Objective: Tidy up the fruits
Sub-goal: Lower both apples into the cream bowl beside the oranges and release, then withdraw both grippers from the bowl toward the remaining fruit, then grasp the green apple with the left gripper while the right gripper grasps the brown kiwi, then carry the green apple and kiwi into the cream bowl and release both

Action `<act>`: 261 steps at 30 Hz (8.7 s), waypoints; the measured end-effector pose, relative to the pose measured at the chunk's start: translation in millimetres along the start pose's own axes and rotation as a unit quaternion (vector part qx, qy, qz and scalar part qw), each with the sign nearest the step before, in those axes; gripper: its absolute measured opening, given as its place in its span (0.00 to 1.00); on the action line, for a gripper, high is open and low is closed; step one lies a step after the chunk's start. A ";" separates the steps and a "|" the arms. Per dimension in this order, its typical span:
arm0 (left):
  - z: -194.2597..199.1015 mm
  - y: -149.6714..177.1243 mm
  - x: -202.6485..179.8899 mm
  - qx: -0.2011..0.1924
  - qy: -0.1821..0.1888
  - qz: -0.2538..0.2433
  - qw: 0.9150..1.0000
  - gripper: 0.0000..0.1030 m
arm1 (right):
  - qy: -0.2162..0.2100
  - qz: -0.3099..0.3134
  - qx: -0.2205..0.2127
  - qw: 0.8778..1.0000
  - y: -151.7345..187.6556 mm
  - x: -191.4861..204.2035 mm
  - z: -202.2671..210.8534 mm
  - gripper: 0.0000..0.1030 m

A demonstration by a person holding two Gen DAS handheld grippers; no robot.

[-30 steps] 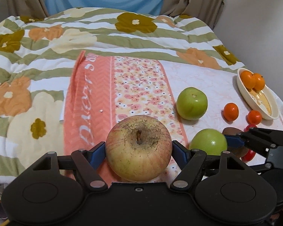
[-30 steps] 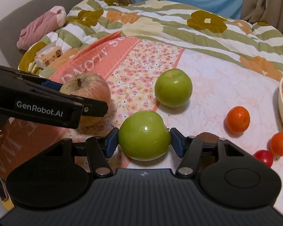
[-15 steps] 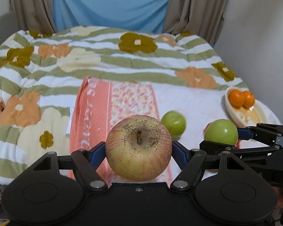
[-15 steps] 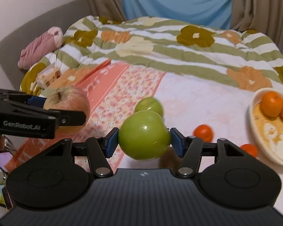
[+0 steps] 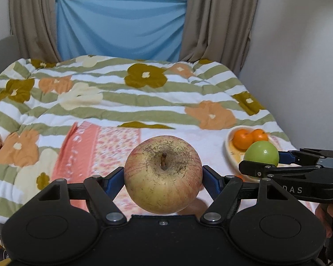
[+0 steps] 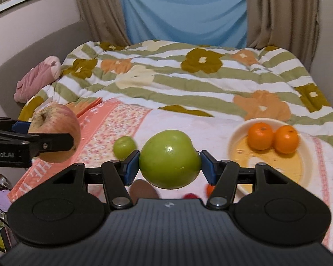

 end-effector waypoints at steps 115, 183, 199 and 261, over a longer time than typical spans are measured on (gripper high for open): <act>-17.6 43.4 -131.6 0.003 -0.064 -0.058 0.996 1.00 | 0.056 0.042 0.010 0.998 10.4 -169.3 42.3 1.00; -168.1 66.5 43.6 0.080 0.112 -0.115 0.984 0.56 | -0.006 0.030 0.112 0.993 101.3 55.9 -106.9 0.85; -141.2 79.1 59.2 0.082 0.076 -0.111 0.987 0.56 | -0.026 0.059 0.105 0.992 104.4 62.3 -111.4 0.69; -145.5 60.9 -227.0 0.054 0.099 -0.126 0.986 0.56 | 0.009 0.013 0.039 0.999 39.8 -216.5 5.8 0.66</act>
Point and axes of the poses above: each gripper's, at about its wrist camera, not at the fingertips, and z roughly against the way its jaws point, x to its left, y to its underside, the point moved 3 cm from there along -z, roughly the way its jaws point, and after that the axes turned 11 degrees about -x, right-handed, at the moved point
